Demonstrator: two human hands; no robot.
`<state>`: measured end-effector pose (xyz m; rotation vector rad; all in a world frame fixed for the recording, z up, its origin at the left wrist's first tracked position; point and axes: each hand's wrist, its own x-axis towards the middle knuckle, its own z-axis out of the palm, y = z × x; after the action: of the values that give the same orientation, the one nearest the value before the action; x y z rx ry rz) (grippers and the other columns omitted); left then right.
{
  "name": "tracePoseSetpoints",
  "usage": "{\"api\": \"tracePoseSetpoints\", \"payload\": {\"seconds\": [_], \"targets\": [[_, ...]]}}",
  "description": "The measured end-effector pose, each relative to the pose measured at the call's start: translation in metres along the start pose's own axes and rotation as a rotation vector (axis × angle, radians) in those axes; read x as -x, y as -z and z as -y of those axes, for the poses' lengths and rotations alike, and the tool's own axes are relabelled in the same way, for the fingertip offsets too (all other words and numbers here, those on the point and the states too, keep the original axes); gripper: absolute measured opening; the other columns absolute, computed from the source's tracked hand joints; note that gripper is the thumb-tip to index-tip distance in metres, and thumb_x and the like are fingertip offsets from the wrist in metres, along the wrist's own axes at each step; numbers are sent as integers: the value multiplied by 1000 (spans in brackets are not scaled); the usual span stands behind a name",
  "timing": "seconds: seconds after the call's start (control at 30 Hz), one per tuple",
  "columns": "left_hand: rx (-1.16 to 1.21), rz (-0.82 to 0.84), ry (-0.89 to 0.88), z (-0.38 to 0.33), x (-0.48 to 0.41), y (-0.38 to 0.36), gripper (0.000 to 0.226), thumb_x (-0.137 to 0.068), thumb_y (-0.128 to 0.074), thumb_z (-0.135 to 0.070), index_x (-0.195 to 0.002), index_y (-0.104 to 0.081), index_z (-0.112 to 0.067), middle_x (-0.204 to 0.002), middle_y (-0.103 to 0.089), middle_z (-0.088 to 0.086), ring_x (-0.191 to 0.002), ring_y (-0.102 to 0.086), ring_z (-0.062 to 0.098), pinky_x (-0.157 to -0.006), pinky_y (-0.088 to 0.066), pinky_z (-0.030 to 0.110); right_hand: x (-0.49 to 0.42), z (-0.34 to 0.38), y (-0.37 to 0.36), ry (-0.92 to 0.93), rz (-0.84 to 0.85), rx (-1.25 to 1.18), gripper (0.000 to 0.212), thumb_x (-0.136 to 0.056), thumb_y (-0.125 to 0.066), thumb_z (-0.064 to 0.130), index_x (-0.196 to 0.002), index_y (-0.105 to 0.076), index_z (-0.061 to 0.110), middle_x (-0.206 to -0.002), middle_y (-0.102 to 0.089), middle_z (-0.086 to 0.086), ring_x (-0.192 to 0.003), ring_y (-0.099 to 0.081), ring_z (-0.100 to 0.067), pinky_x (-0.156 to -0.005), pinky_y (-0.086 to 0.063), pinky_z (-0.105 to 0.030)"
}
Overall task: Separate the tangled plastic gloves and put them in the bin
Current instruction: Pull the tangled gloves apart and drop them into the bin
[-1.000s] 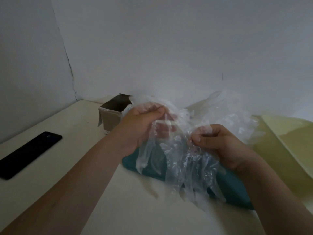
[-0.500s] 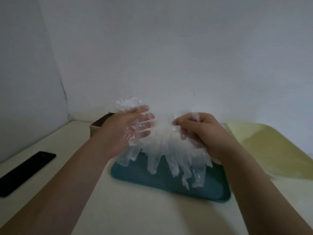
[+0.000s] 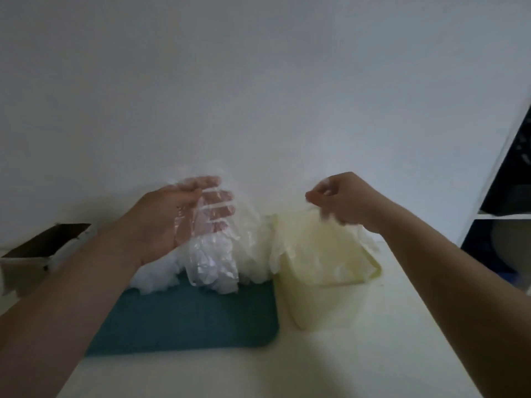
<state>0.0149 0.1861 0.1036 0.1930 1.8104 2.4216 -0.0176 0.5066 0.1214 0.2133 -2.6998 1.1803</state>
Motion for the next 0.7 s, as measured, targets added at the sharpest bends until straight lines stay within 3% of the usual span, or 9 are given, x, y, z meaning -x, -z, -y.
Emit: {"api": "tracePoseSetpoints", "payload": {"seconds": [0.1, 0.2, 0.33, 0.4, 0.43, 0.5, 0.57, 0.63, 0.7], "targets": [[10, 35, -6, -4, -3, -6, 36, -108, -39, -4, -137, -61, -4, -132, -70, 20, -116, -71, 41, -92, -60, 56, -19, -31, -7, -36, -6, 263, 17, -94, -69, 40, -83, -72, 27, -68, -72, 3, -53, -62, -14, -60, -55, -28], [41, 124, -40, -11, 1, -20, 37, -108, -37, -6, -137, -61, -6, -131, -71, 19, -117, -71, 42, -91, -60, 56, -35, -47, -24, -59, -17, 471, 14, -92, -68, 47, -81, -68, 38, -80, -69, 12, -75, -70, -12, -79, -58, -31], [87, 254, -52, -23, -1, -43, 36, -108, -35, -8, -132, -62, -10, -131, -71, 18, -118, -70, 41, -88, -62, 53, -45, -49, -48, -95, 102, 412, 16, -93, -71, 37, -81, -71, 28, -73, -72, 5, -56, -71, -16, -63, -62, -31], [110, 309, -39, -25, -11, -55, 36, -109, -35, -8, -132, -62, -10, -133, -70, 18, -119, -70, 41, -87, -62, 51, -46, -50, -53, -97, 168, 507, 15, -94, -68, 27, -80, -68, 23, -74, -68, 2, -60, -70, -20, -59, -60, -31], [105, 330, -25, -23, -20, -61, 36, -109, -34, -8, -132, -62, -10, -134, -69, 19, -120, -70, 41, -88, -62, 51, -47, -49, -52, -80, 180, 546, 15, -95, -65, 23, -80, -65, 23, -77, -62, 4, -70, -68, -22, -64, -56, -31], [69, 346, 30, -14, -40, -76, 36, -109, -35, -6, -135, -60, -9, -134, -69, 21, -120, -69, 42, -92, -61, 53, -48, -49, -43, -42, 175, 522, 5, -101, -60, 20, -105, -63, 22, -90, -54, 5, -100, -58, -20, -81, -45, -29], [-2, 313, 117, 4, -62, -93, 34, -109, -38, -3, -136, -58, -5, -127, -72, 22, -114, -72, 41, -94, -61, 52, -47, -43, -23, -46, 201, 384, 30, -105, -54, 16, -135, -51, 22, -117, -66, 0, -117, -59, -18, -93, -45, -28], [-73, 249, 173, 25, -80, -113, 30, -108, -42, 3, -132, -59, 0, -113, -75, 22, -100, -75, 37, -85, -65, 46, -43, -45, 1, -80, 40, 286, 29, -106, -53, 16, -135, -54, 17, -120, -74, -6, -100, -70, -12, -95, -52, -25], [-162, 177, 207, 46, -95, -129, 25, -103, -46, 12, -117, -63, 0, -96, -73, 19, -83, -73, 30, -69, -65, 36, -43, -56, 25, -108, -121, 337, 40, -98, -59, 6, -138, -58, 10, -130, -69, -13, -105, -69, -21, -106, -49, -33]]}}
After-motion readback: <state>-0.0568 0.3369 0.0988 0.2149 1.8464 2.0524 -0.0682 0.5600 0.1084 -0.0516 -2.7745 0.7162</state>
